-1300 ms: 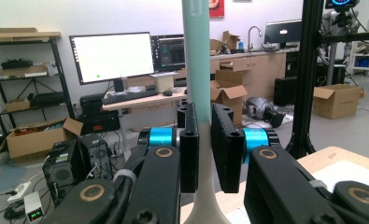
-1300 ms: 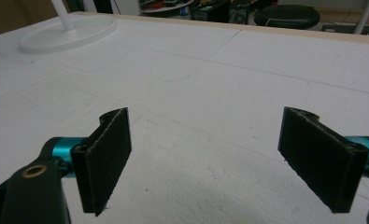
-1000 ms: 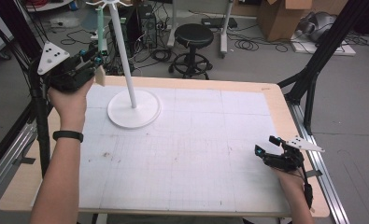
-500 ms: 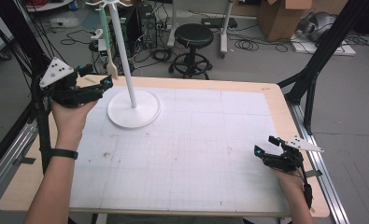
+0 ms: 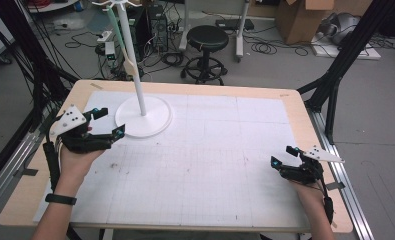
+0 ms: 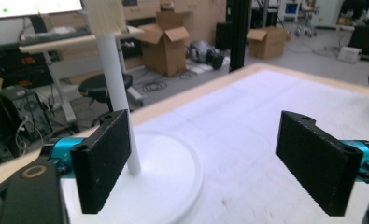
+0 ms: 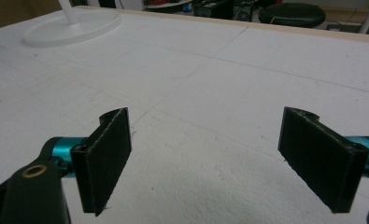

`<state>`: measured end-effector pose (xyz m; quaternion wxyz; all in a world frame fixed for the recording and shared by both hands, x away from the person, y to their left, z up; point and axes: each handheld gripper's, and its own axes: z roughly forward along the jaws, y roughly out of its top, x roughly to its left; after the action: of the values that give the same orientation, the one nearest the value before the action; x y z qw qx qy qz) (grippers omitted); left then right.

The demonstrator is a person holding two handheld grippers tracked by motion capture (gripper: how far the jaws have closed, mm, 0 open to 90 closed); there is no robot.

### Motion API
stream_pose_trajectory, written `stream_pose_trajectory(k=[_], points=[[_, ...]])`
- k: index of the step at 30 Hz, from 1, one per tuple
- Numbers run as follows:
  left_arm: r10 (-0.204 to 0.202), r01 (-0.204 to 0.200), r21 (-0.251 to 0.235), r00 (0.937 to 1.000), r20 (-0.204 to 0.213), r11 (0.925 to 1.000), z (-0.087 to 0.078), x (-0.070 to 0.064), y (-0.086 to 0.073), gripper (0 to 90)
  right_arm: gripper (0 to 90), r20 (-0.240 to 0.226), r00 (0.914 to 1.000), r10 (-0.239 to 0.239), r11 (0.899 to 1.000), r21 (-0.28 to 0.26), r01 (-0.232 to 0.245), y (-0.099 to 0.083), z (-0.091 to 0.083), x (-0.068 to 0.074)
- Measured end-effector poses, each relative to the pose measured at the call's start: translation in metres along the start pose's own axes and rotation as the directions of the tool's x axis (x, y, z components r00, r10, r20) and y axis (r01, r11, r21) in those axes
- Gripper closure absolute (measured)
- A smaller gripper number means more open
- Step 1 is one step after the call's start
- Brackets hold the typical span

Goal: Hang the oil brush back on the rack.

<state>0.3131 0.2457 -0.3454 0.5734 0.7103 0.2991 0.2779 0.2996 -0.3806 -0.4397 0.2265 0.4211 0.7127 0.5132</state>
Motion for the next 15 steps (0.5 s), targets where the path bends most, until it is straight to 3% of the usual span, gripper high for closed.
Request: stream_pose_trajectory(k=[6, 7, 15], points=[[-0.007, 0.006, 0.013, 0.9992, 0.039, 0.9999, -0.002, -0.011, -0.025, 17.5, 16.6, 0.002, 1.0, -0.007, 1.0, -0.001, 0.007, 0.0, 0.0, 0.0], [-0.007, 0.005, 0.041, 0.9989, 0.046, 0.9991, 0.0, -0.014, -0.031, 17.5, 16.6, 0.0, 1.0, -0.006, 1.0, -0.002, 0.006, 0.0, 0.0, 0.0], [0.0, -0.005, 0.071, 0.9983, 0.058, 0.9975, 0.007, -0.022, -0.049, 17.1, 16.6, -0.002, 1.0, -0.007, 1.0, 0.001, 0.007, 0.0, 0.001, 0.0]])
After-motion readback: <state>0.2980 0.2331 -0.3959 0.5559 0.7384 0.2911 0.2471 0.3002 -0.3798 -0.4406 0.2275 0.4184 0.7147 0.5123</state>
